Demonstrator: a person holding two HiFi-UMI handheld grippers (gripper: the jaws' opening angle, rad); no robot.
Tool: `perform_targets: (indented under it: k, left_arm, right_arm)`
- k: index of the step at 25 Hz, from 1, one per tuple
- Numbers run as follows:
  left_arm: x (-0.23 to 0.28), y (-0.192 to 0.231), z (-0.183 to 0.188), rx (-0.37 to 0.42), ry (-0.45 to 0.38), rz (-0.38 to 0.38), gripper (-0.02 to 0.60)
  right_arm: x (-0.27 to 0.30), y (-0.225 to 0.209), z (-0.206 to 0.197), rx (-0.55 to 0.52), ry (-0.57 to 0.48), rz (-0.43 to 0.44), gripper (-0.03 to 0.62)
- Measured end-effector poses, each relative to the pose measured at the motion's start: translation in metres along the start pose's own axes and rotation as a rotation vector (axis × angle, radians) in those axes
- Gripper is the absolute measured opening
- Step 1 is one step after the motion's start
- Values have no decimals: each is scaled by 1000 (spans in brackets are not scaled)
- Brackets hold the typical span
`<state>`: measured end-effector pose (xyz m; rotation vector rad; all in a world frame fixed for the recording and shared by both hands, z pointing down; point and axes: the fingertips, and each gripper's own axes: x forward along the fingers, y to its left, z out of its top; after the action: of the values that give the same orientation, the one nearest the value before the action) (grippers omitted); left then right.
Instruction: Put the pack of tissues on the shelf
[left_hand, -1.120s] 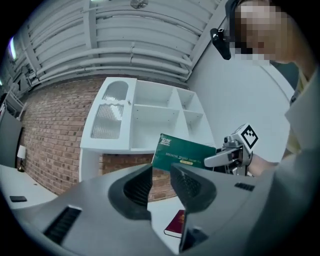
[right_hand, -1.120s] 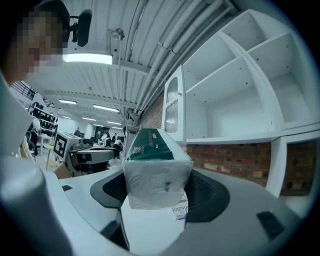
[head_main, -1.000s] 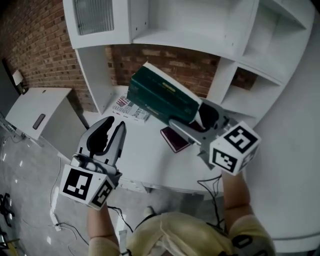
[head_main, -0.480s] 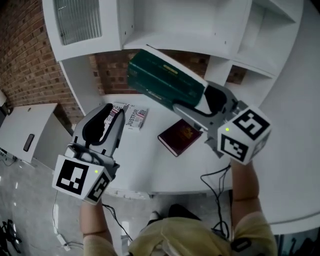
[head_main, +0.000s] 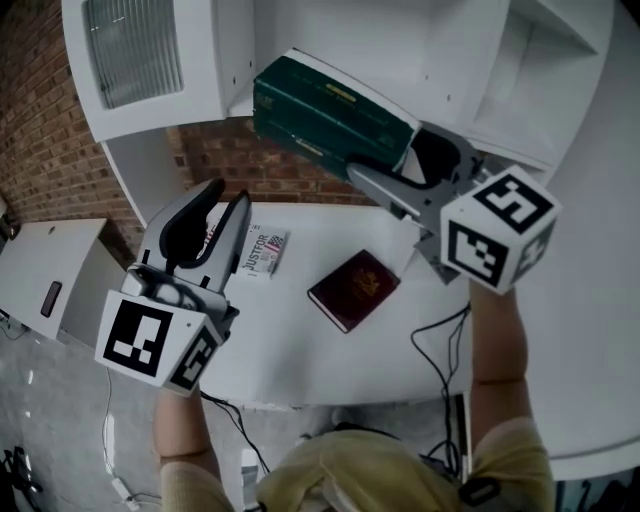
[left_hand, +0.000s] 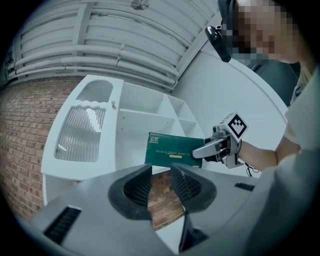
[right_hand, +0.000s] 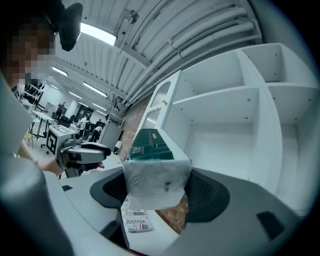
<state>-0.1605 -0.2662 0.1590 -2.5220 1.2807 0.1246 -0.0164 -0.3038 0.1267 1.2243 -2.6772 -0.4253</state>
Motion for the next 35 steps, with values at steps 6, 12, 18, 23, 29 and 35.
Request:
perform_targets:
  k: [6, 12, 18, 23, 29, 35]
  left_arm:
    - [37, 8, 9, 19, -31, 5, 115]
    - [65, 11, 13, 45, -39, -4, 115]
    - [88, 21, 14, 34, -38, -13, 115]
    - [104, 28, 15, 45, -25, -16, 115]
    - [121, 35, 11, 62, -12, -8, 115]
    - [135, 45, 5, 59, 18, -6, 115]
  right_arm:
    - [14, -49, 7, -17, 11, -46, 325]
    - [28, -87, 7, -41, 46, -94, 325]
    - [53, -117, 2, -30, 112, -108, 325]
    - [75, -139, 1, -16, 180, -124, 325]
    - [91, -149, -6, 3, 222, -121, 325]
    - [105, -157, -9, 64, 264, -98, 325]
